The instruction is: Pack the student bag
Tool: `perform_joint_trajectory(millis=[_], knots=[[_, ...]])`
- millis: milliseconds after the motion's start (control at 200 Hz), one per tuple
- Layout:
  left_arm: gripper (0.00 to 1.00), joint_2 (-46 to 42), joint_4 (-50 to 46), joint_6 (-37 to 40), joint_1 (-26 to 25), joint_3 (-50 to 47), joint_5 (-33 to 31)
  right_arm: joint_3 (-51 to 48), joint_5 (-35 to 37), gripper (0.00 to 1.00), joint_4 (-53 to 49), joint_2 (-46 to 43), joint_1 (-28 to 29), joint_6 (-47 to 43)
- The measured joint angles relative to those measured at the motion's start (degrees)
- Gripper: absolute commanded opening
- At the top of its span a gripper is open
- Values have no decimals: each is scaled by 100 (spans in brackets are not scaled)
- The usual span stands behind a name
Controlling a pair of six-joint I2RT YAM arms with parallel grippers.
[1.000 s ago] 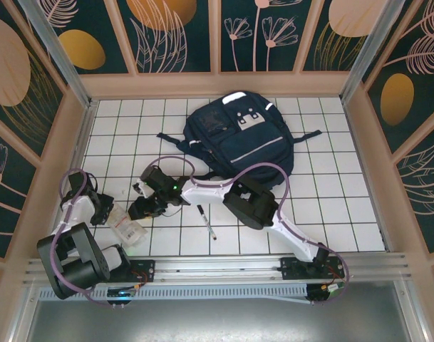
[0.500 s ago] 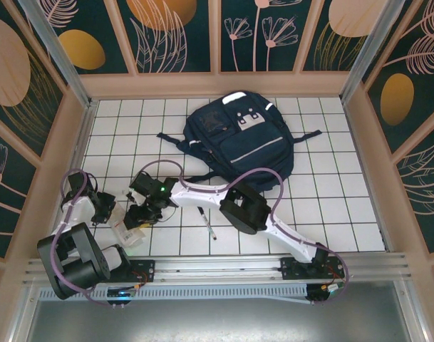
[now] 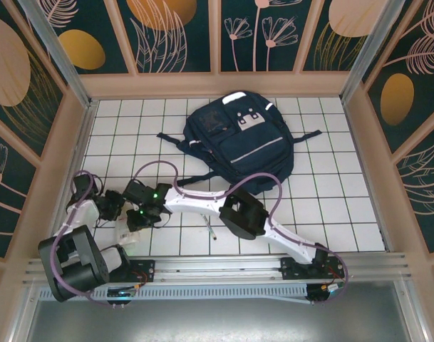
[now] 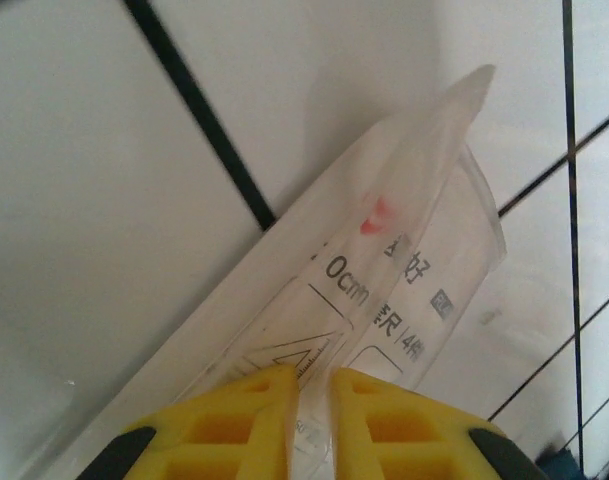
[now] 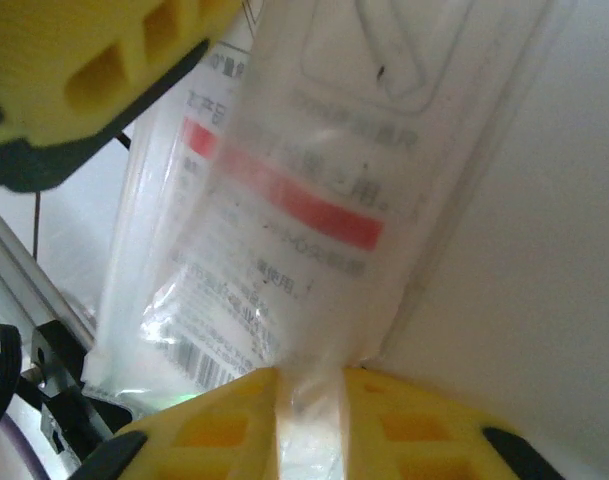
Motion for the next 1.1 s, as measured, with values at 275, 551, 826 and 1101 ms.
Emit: perform_joint_trajectory(millis=[275, 551, 826, 1101], knots=[[30, 87, -466, 166, -566, 369, 417, -2157, 892, 4, 531, -1379, -494, 245], [31, 83, -970, 538, -608, 1161, 55, -3180, 487, 27, 1082, -2039, -1425, -199], [33, 76, -953, 505, -1102, 472, 120, -2846, -116, 43, 1113, -2015, -1867, -1475], [32, 264, -262, 7, -1766, 380, 118, -2605, -575, 45, 1108, -1565, -1954, -1790]])
